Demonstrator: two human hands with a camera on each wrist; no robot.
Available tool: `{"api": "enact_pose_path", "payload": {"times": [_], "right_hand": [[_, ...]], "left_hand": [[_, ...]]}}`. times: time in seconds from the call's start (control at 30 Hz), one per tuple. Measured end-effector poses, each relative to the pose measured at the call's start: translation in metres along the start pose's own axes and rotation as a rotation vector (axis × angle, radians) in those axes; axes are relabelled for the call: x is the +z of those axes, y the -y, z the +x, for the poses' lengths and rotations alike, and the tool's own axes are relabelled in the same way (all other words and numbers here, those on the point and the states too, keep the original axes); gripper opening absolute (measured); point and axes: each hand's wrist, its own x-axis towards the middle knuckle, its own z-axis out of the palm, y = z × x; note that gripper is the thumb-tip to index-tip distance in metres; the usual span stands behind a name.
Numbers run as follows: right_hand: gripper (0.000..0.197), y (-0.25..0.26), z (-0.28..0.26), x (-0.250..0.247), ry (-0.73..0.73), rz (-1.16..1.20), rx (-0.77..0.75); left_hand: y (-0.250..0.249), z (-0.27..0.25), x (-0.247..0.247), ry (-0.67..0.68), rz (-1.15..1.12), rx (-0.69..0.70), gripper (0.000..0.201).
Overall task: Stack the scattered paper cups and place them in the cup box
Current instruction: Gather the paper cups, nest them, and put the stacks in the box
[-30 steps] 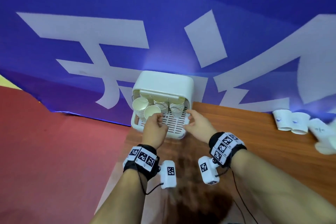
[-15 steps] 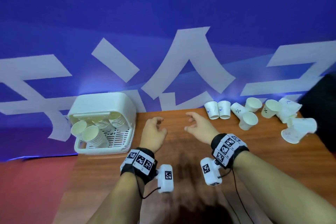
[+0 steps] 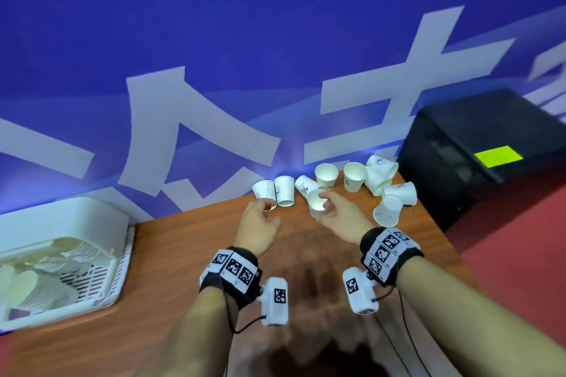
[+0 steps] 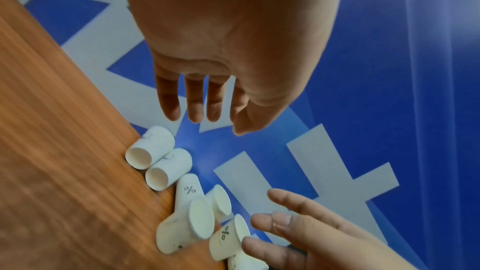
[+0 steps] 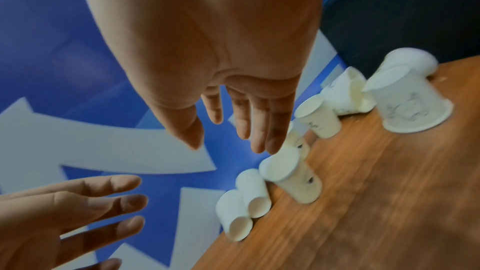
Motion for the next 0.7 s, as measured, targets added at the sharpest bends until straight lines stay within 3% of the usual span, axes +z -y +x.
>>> {"api": "enact_pose_path", "payload": {"times": [0.3,0.47,0.7], "right_hand": [[0.056,-0.084,0.014,-0.070,-0.082,-0.043,0.085],[0.053,-0.123,0.029,-0.097,-0.150,-0.232,0.148],[0.055,-0.152,0.049,-0.097,-0.129,-0.509,0.179]], "left_hand": [[-0.034,0.028,0.079,0.078,0.023,0.009,0.039],[-0.041,0.036,0.100,0.151,0.171,0.098,0.049],[-0.035,0.044,0.105,0.144,0.265,0.092,0.052]]}}
